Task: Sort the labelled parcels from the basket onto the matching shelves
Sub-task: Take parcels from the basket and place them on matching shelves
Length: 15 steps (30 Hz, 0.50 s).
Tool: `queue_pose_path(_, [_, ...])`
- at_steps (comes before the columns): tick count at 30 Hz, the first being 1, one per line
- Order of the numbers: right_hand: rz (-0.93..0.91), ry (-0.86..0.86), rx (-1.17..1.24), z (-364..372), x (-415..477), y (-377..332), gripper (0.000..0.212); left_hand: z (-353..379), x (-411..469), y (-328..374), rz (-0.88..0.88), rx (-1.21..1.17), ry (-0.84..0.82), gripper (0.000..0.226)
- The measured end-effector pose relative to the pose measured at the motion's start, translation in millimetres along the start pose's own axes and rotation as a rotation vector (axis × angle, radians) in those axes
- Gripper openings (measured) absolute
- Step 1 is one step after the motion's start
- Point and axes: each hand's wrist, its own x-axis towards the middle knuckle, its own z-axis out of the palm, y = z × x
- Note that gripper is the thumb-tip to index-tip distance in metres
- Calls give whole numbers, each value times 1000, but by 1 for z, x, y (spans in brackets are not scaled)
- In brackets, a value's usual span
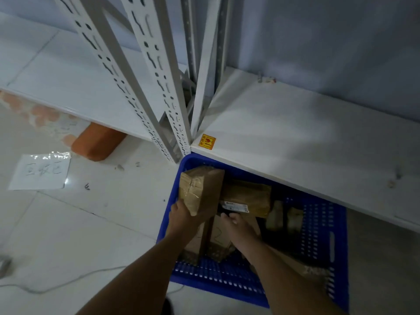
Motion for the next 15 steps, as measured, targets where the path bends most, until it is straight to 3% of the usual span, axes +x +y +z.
queue_pose_path(4, [41,28,254,21,53,-2,61,29,34,-14,39,-114,51,105])
queue_pose_path(7, [21,71,369,30,83,-5,66,46,48,-26,87,-202,57,109])
queue_pose_path(10, [-19,76,460,34,94,-12,80,62,47,-42,136,-213,107,101])
queue_pose_path(15, [-54,161,545,44,89,-21,99,94,23,-55,431,159,97,72])
